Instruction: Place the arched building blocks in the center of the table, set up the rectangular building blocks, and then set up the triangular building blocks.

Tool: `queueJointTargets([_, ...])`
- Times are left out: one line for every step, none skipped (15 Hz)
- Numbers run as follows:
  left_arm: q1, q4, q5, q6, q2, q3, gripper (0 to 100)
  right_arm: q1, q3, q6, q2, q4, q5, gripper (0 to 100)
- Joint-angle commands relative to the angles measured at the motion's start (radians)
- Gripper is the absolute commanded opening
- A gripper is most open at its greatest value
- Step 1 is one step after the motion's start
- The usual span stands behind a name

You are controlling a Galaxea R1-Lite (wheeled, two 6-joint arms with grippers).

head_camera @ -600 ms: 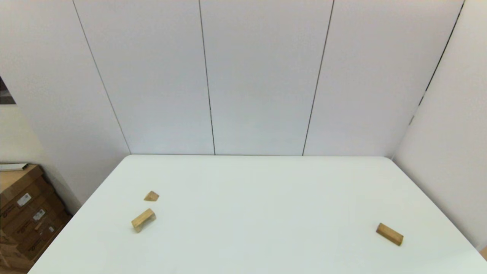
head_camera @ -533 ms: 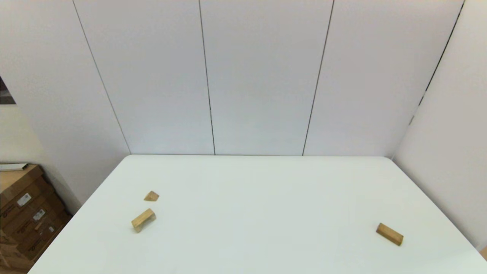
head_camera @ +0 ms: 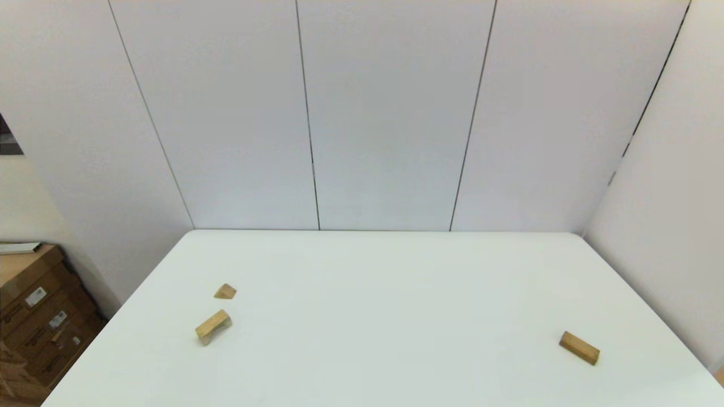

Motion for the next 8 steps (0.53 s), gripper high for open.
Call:
queueJointTargets([0.0, 0.0, 0.0, 0.0, 0.001, 0.0, 100, 0.0, 0.0, 0.0, 0.001, 0.0, 0.0, 100])
queueJointTargets([0.0, 0.0, 0.0, 0.0, 0.001, 0.0, 100, 0.0, 0.0, 0.0, 0.001, 0.0, 0.0, 100])
queueJointTargets([0.0, 0.0, -0.006, 0.02, 0.001, -0.001, 100, 0.0, 0.0, 0.0, 0.001, 0.0, 0.0, 100])
queueJointTargets([0.0, 0.0, -0.005, 0.025, 0.001, -0.001, 100, 0.0, 0.0, 0.0, 0.001, 0.0, 0.0, 100])
queueJointTargets([0.0, 0.0, -0.003, 0.005, 0.001, -0.001, 100, 0.0, 0.0, 0.0, 0.001, 0.0, 0.0, 100])
queueJointTargets([0.0, 0.0, 0.002, -0.029, 0.001, -0.001, 100, 0.0, 0.0, 0.0, 0.001, 0.0, 0.0, 100])
queueJointTargets([0.0, 0.0, 0.003, -0.04, 0.001, -0.004, 100, 0.0, 0.0, 0.0, 0.001, 0.0, 0.0, 100])
queueJointTargets([-0.001, 0.012, -0.002, -0.04, 0.01, -0.043, 100, 0.0, 0.0, 0.0, 0.001, 0.0, 0.0, 100])
